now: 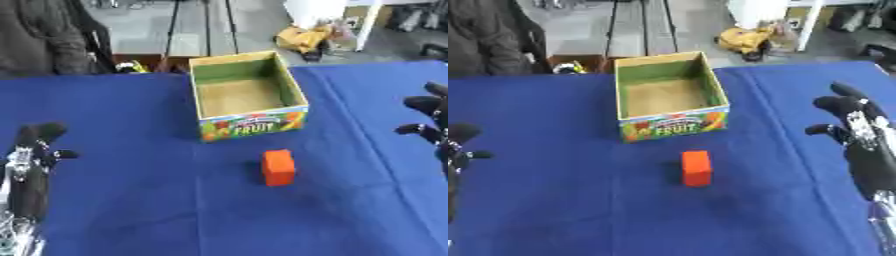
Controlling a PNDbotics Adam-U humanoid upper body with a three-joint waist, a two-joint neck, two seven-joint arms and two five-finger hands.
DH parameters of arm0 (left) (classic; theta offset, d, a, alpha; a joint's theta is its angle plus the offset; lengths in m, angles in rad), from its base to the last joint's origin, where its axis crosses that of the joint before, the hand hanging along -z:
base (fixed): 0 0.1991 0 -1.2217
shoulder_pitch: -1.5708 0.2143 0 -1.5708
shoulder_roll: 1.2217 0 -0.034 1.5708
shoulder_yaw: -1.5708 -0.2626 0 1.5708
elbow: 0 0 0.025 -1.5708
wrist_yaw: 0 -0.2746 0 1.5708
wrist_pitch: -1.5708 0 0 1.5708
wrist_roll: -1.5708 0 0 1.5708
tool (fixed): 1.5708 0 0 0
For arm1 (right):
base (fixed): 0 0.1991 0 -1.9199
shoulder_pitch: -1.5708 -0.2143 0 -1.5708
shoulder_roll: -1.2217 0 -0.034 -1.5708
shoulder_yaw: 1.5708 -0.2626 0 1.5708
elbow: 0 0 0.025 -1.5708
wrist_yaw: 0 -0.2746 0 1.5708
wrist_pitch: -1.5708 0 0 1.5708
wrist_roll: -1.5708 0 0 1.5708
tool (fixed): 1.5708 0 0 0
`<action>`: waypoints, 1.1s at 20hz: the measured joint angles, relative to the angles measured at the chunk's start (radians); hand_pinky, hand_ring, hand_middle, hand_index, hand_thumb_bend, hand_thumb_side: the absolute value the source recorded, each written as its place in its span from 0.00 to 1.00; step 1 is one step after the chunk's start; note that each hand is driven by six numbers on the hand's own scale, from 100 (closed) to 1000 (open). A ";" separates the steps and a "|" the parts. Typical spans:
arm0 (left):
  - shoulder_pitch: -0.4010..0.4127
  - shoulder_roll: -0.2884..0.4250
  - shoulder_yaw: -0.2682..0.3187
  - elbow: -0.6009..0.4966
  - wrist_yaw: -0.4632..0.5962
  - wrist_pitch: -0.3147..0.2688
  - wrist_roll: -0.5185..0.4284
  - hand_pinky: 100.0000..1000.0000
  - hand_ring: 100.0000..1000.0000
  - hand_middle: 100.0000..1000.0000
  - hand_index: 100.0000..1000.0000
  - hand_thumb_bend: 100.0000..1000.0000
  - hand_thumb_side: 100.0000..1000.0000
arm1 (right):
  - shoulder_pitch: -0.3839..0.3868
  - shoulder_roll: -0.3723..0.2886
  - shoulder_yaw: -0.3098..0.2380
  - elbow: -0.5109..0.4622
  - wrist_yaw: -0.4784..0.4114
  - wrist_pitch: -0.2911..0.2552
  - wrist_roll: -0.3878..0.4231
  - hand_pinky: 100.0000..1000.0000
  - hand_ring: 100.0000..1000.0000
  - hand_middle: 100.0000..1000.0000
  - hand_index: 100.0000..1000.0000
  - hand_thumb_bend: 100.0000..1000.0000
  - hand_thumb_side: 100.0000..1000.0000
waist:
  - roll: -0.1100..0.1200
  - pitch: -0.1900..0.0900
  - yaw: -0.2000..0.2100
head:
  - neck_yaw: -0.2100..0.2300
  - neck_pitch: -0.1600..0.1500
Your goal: Pick up objects on the table and place them in the box.
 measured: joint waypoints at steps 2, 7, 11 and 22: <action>0.000 0.000 0.000 0.000 0.000 0.000 0.000 0.51 0.84 0.65 0.71 0.70 0.78 | 0.000 0.000 0.000 0.000 0.000 0.000 0.000 0.54 0.86 0.67 0.88 0.00 0.59 | 0.000 0.000 0.000 | 0.001 0.001; 0.000 0.000 0.000 0.000 0.000 0.000 0.000 0.51 0.84 0.65 0.71 0.70 0.78 | 0.000 -0.004 0.000 0.000 0.000 0.000 0.008 0.54 0.87 0.67 0.88 0.00 0.58 | 0.000 0.000 0.001 | -0.002 0.008; 0.000 0.000 0.000 0.000 0.000 0.000 0.000 0.51 0.84 0.65 0.71 0.70 0.78 | -0.004 -0.032 0.015 -0.001 0.014 -0.001 0.032 0.56 0.90 0.70 0.90 0.00 0.54 | -0.002 0.000 0.002 | -0.016 0.008; -0.005 0.008 -0.009 0.000 -0.002 0.005 -0.007 0.51 0.84 0.65 0.71 0.70 0.78 | -0.218 -0.293 0.224 0.056 0.185 -0.048 0.225 0.64 0.95 0.78 0.92 0.23 0.36 | -0.011 -0.002 0.034 | -0.066 0.008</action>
